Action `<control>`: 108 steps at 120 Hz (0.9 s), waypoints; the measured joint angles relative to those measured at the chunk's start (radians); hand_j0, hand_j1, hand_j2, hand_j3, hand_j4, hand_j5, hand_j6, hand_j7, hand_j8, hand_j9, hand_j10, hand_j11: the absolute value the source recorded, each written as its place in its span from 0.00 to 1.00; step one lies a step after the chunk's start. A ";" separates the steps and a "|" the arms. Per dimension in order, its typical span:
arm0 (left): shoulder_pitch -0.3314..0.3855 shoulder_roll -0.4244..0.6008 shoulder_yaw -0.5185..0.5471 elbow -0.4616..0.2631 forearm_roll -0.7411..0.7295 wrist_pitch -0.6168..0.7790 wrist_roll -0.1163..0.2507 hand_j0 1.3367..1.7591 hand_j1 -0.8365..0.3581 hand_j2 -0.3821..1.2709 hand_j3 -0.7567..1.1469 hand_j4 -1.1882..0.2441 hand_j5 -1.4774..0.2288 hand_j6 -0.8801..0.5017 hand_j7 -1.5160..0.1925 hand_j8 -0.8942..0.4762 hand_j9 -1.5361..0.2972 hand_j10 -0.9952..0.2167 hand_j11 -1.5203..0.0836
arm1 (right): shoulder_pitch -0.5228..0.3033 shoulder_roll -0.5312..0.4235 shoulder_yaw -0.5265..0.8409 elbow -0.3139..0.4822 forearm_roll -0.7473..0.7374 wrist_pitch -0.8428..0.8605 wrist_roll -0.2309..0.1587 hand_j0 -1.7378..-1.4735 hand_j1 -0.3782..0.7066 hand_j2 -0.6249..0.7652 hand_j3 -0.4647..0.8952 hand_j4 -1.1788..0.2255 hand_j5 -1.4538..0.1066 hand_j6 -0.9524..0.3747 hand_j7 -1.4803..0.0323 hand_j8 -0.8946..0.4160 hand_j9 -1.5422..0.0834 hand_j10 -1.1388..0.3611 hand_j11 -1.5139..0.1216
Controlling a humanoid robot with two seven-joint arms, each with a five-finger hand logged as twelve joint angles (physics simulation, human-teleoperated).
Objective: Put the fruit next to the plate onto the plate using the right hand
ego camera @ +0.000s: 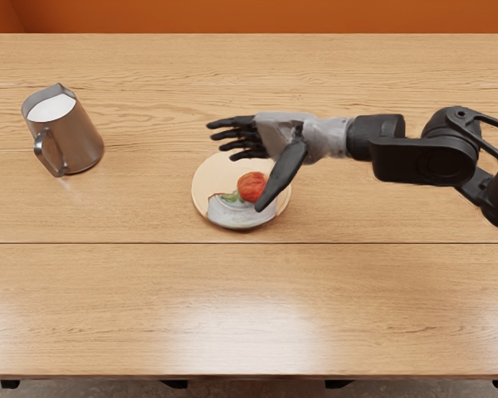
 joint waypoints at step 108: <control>0.000 0.000 0.000 0.000 0.000 0.000 0.000 0.76 0.74 0.26 0.40 0.66 0.68 0.46 0.70 0.47 0.66 0.62 0.75 | -0.186 -0.495 0.004 -0.003 0.600 0.138 -0.053 0.30 0.06 0.45 0.34 0.82 0.90 0.69 0.95 0.66 0.92 0.74 0.90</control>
